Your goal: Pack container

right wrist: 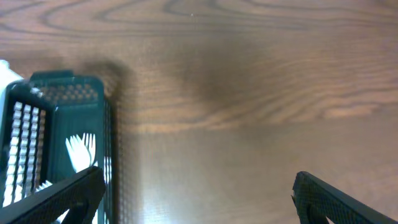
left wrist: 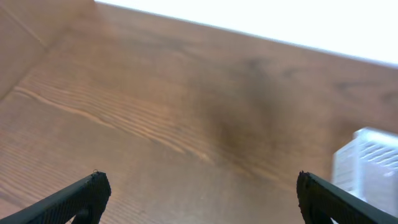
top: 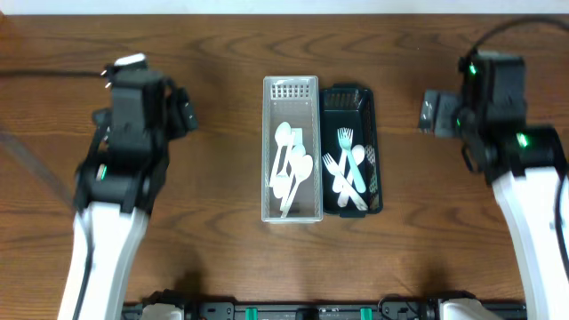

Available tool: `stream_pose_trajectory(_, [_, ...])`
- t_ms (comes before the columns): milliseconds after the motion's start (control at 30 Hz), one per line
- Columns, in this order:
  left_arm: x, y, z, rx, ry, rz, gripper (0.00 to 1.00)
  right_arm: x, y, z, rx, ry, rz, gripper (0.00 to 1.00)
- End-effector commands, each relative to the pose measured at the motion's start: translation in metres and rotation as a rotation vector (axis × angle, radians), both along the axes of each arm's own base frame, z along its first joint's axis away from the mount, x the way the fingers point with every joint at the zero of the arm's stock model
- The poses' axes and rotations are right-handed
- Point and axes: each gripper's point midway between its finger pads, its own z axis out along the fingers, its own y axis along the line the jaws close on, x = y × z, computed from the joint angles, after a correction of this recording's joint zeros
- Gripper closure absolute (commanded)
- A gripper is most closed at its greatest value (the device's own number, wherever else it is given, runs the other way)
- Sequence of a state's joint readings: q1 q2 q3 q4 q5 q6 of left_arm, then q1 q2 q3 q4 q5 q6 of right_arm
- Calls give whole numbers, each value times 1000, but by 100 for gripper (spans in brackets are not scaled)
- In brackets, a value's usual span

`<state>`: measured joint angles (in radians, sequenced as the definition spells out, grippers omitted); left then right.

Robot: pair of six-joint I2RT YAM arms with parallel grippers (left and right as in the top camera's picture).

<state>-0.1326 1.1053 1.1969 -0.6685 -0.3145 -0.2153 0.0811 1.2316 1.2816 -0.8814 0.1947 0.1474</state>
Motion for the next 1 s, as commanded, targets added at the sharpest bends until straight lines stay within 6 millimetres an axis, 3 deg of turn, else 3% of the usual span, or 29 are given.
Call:
stream_pose_trajectory(0, [-49, 10, 25, -38, -154, 34, 2, -44, 0, 9, -11, -63, 9, 1])
stream_pose_trajectory(133, [-101, 17, 14, -73, -273, 43, 2, -104, -2, -31, 44, -54, -33, 1])
stream_pose_trajectory(267, [-132, 21, -32, -78, -310, 42, 2, -142, -12, -75, 25, -80, -51, 1])
stream_pose_trajectory(333, [-137, 21, -56, -76, -303, 42, 2, -149, -17, -85, 12, -111, -68, 1])
stream_pose_trajectory(467, [-137, 21, -102, -71, -245, 40, 2, -147, -18, -81, 23, -225, -74, 1])
stream_pose_trajectory(733, [-147, 17, -139, -66, -96, 19, 2, -163, -20, -99, 10, -132, -74, 1])
stream_pose_trajectory(967, [-158, 19, -154, -55, -20, 21, 2, -169, -21, -107, 3, -91, -73, 1])
